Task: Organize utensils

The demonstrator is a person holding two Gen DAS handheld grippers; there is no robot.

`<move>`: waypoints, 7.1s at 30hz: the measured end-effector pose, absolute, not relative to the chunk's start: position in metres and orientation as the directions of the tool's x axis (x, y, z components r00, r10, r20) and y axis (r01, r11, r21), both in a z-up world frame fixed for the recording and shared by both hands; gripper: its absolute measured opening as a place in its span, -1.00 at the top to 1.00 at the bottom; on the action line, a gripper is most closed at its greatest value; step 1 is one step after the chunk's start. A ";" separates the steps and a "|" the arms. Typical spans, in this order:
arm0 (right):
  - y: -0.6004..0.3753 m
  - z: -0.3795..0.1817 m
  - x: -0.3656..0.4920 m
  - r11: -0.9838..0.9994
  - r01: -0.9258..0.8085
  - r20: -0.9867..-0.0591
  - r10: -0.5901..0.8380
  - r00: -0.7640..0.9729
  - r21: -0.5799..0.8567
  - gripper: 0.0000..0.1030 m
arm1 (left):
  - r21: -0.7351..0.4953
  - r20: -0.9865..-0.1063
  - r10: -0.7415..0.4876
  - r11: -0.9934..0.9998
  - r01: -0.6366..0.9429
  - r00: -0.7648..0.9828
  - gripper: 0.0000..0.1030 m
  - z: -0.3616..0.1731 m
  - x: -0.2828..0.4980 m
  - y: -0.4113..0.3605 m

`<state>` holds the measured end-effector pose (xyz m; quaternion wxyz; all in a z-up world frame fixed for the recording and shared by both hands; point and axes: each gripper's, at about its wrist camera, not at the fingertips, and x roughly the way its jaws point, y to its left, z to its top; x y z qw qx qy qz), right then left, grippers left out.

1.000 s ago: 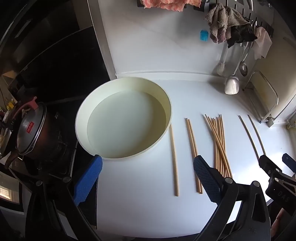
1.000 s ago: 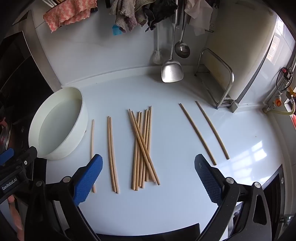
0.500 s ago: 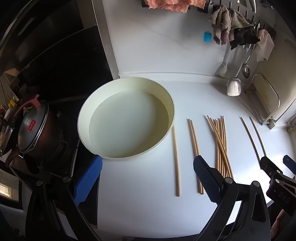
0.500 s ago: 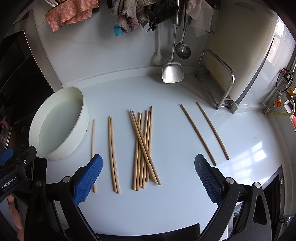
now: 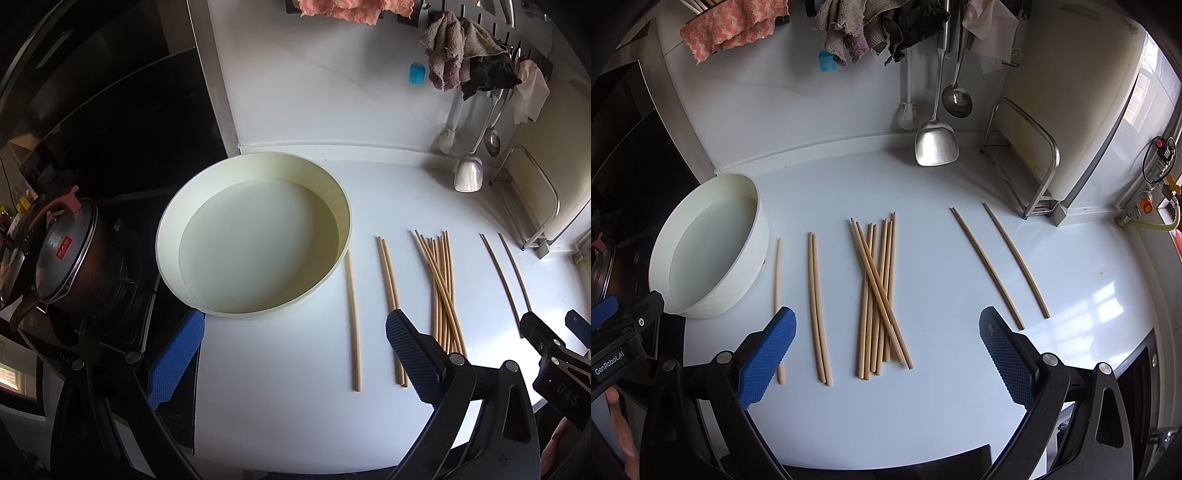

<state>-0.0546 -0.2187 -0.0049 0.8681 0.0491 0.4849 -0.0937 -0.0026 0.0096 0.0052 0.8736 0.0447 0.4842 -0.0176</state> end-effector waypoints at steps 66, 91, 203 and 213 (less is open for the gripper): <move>-0.225 -0.044 -0.075 0.956 0.288 -0.864 -0.099 0.494 0.055 -0.85 | -0.041 -0.885 -0.137 0.975 0.218 0.446 -0.88 -0.045 0.002 0.015; -0.414 -0.121 -0.058 0.955 0.295 -0.789 -0.207 0.578 -0.035 -0.84 | 0.040 -0.830 0.054 0.998 -0.038 0.555 -0.88 -0.128 0.003 -0.043; -0.014 -0.112 0.179 0.977 -0.117 -0.899 0.209 0.385 0.177 0.88 | -0.085 -0.899 -0.107 0.994 0.071 0.425 0.86 -0.126 0.170 0.150; -0.019 -0.122 0.184 0.981 -0.102 -0.919 0.191 0.345 0.166 0.87 | -0.093 -0.917 -0.113 0.993 0.071 0.383 0.84 -0.140 0.181 0.145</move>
